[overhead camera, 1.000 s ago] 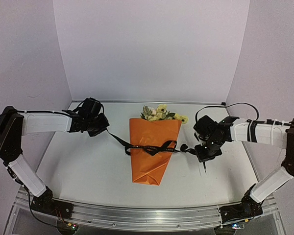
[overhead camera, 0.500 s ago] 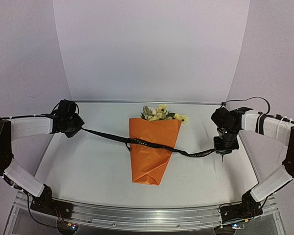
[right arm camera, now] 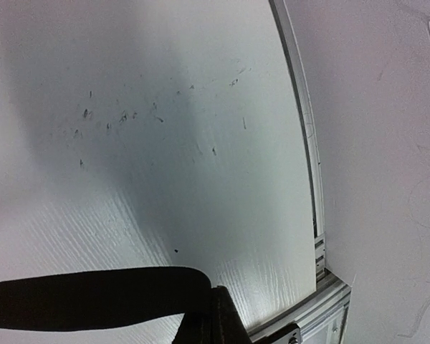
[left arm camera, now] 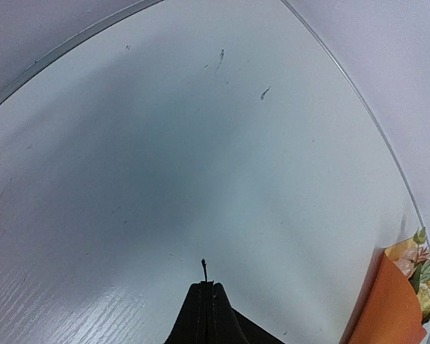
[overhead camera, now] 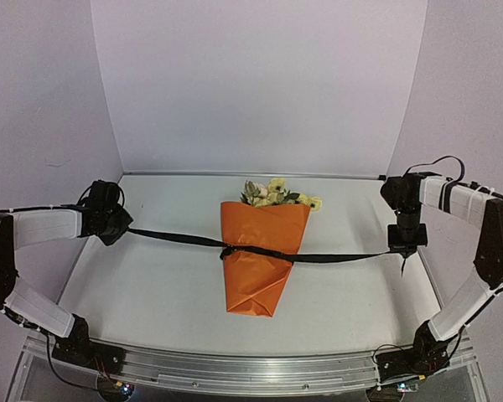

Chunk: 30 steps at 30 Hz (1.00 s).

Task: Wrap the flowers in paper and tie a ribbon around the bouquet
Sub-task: Cross the ribbon over the folded bouquet.

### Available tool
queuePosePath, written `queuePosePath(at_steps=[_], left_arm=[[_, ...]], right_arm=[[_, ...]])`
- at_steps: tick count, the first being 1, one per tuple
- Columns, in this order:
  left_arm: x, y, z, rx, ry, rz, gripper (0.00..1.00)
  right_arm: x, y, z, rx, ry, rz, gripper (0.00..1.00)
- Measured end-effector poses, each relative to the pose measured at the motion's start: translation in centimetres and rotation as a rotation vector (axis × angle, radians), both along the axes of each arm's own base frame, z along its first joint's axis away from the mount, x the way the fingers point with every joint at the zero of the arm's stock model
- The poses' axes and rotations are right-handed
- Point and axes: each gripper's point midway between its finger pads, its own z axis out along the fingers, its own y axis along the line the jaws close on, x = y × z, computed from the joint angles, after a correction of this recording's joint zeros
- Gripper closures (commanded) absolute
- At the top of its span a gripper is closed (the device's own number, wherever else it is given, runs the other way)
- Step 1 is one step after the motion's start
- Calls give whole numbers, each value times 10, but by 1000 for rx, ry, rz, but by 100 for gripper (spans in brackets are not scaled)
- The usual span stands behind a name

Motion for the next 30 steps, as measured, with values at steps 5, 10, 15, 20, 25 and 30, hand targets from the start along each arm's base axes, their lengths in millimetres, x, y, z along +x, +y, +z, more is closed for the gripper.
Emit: queuePosePath(at_steps=[5, 10, 15, 20, 25, 30], left_arm=[[-14, 8, -19, 5, 49, 27, 100], [-19, 23, -27, -5, 69, 83, 100], [-15, 21, -34, -41, 71, 84, 98], [-11, 9, -48, -114, 84, 64, 59], [-14, 7, -52, -151, 88, 80, 34], [-13, 3, -35, -141, 58, 42, 31]], right_arm=[[11, -11, -3, -18, 37, -40, 100], [15, -21, -5, -9, 61, -86, 100], [26, -11, -12, 72, 67, -120, 98], [28, 8, -21, 164, 78, -132, 83], [30, 18, -24, 207, 70, -131, 49], [24, 23, -22, 215, 50, -104, 25]])
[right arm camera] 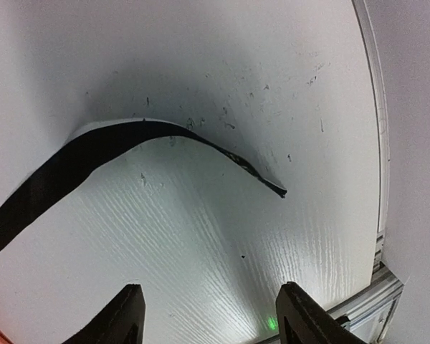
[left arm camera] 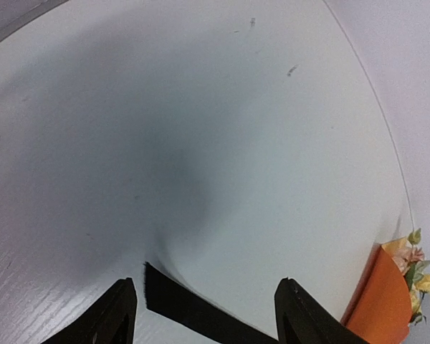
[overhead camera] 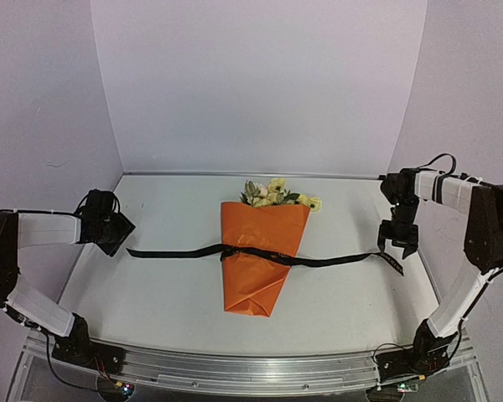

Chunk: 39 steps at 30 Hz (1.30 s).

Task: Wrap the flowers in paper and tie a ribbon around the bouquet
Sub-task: Cross the ribbon over the folded bouquet, then tie the ribbon around the folded bouquet.

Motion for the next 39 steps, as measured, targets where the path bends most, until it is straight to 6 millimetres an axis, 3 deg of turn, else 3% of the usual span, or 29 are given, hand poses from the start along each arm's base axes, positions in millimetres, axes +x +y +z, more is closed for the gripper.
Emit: queuePosePath(at_steps=[4, 8, 12, 16, 23, 31, 35, 39], left_arm=[[13, -28, 34, 36, -88, -146, 32], [16, -79, 65, 125, -187, -389, 34], [9, -144, 92, 275, -342, -710, 35], [-1, -189, 103, 412, -494, -1020, 34], [-20, -222, 65, 557, -554, -1451, 34], [-29, -257, 14, 616, -493, -1743, 33], [-33, -263, -6, 643, -462, -1819, 32], [-23, -265, -15, 692, -450, -1852, 32]], right_arm=[[2, 16, 17, -16, -105, 112, 3], [3, 51, 36, -30, -256, 314, 2], [5, 87, 43, 7, -364, 449, 2], [5, 117, 43, 72, -459, 554, 2], [-6, 167, 36, 209, -561, 809, 2], [-6, 189, 43, 277, -613, 951, 2], [-9, 194, 42, 291, -612, 1004, 2], [-11, 198, 36, 301, -594, 1036, 2]])
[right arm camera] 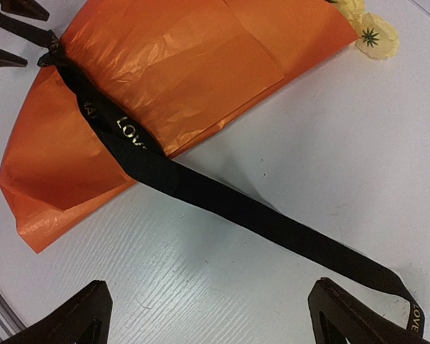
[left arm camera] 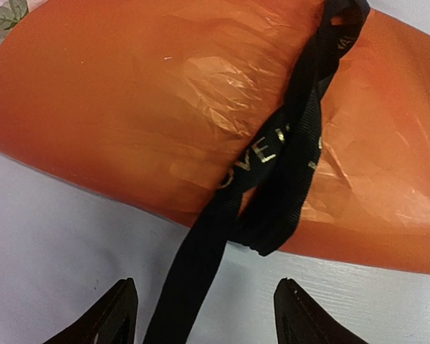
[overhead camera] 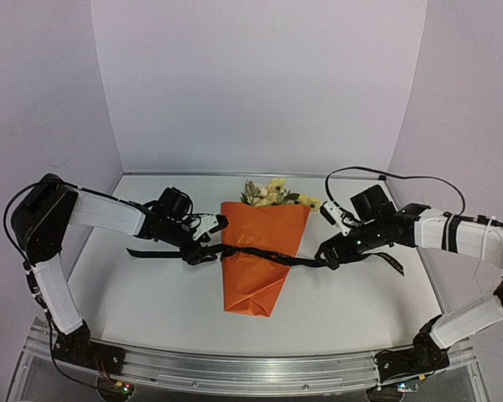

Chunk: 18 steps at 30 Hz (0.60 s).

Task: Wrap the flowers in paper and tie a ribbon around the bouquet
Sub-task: Tie the ribbon around the folded bouquet.

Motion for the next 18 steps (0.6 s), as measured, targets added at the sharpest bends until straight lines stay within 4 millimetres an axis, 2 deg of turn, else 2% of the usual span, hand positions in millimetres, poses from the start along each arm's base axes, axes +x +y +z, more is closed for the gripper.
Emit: queuePosePath(at_steps=[8, 11, 13, 16, 18], left_arm=[[13, -4, -10, 44, -44, -32, 35], [13, -4, -18, 60, -38, -38, 41], [14, -4, -22, 67, -35, -43, 50], [17, -6, -21, 64, -40, -44, 74], [18, -8, -19, 58, -42, -37, 84]], right_arm=[[-3, 4, -22, -34, 51, 35, 2], [-4, 5, -30, -47, 71, 44, 2], [-5, 6, -34, -53, 83, 50, 2], [-3, 9, -39, -56, 99, 57, 2], [-1, 13, -42, -58, 108, 64, 2]])
